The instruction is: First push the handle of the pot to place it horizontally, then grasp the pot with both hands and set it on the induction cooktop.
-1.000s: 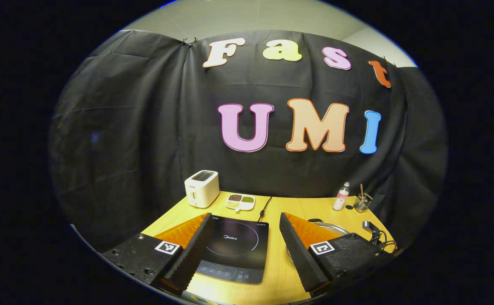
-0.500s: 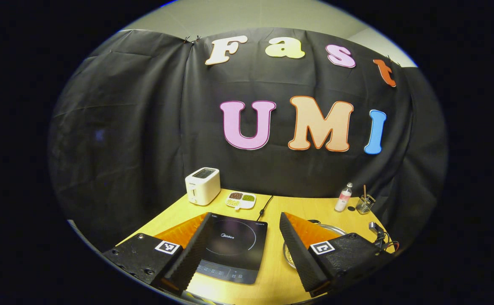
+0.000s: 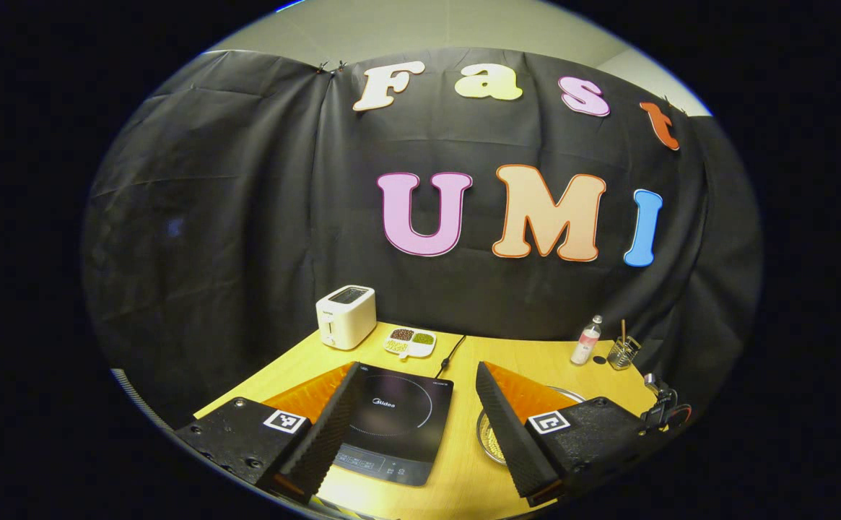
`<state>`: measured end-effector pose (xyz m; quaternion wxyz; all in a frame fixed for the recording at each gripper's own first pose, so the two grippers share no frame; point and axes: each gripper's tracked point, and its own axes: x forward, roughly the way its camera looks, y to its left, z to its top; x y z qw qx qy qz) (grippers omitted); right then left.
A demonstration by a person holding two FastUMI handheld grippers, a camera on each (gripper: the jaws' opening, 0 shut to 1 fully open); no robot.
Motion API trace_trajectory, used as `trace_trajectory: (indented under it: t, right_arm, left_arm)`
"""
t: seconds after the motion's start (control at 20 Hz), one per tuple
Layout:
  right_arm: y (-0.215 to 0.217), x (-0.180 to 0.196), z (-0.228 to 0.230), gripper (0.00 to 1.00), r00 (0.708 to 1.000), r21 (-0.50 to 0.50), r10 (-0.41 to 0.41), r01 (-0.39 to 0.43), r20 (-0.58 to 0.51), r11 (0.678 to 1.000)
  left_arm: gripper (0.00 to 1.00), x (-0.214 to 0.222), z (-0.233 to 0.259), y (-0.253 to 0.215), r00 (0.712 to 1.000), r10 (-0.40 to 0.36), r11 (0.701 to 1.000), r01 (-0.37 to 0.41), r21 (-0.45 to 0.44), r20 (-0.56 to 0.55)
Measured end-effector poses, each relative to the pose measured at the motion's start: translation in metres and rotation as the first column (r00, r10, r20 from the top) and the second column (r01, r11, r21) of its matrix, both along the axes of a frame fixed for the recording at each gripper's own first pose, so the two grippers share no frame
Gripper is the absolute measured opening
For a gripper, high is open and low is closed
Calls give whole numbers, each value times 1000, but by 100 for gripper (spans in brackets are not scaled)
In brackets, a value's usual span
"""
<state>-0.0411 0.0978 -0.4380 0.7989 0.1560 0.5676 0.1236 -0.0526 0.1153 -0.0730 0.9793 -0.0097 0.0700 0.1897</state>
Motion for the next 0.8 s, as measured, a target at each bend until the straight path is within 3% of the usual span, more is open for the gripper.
trace_trajectory:
  t: [0.55, 0.8]
  right_arm:
    - [-58, 51, 2, 9, 994, -43, -102, 104, 45, 994]
    - [-73, 75, 3, 9, 992, -48, -106, 109, 63, 993]
  left_arm:
    - [96, 17, -5, -5, 1000, 10, 1000, -10, 0, -19]
    - [96, 25, -6, -7, 999, 29, 1000, -29, 5, -20]
